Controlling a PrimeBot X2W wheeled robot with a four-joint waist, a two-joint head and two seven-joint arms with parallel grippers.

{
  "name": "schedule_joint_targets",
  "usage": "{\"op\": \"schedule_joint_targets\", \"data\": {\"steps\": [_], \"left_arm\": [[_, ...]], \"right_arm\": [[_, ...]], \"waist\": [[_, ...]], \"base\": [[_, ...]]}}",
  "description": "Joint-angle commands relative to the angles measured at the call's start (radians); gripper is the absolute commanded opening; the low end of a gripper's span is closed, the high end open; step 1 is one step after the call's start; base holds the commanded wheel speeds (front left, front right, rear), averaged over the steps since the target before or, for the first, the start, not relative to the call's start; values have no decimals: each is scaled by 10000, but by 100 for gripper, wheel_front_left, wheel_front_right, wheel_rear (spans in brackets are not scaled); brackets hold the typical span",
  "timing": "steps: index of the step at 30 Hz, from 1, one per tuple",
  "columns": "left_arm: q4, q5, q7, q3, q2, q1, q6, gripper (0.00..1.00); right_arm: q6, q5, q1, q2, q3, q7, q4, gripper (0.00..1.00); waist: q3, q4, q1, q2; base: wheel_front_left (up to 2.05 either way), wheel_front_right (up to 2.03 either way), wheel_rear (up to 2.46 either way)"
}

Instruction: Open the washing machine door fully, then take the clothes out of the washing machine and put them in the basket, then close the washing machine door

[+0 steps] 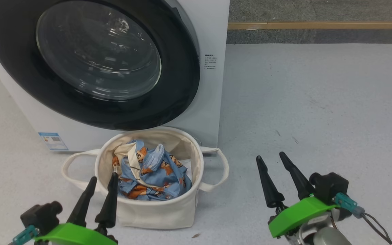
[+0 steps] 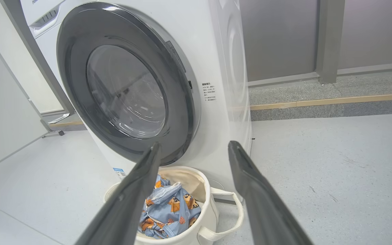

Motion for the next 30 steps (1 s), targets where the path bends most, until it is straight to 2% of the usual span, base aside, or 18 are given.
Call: {"op": "schedule_joint_targets", "data": {"steps": [1, 23, 30], "left_arm": [[-332, -2, 0, 378, 178, -344, -4, 100], [-267, -132, 89, 308, 249, -382, 8, 100], [-177, -115, 69, 345, 289, -376, 130, 100]], "right_arm": [[0, -68, -186, 102, 159, 7, -400, 100], [0, -145, -91, 131, 250, 115, -421, 100], [0, -153, -113, 120, 263, 86, -382, 100]], "waist": [[-11, 9, 0, 0], [-55, 90, 0, 0], [-54, 86, 0, 0]], "base": [[0, 0, 0], [0, 0, 0], [0, 0, 0]]}}
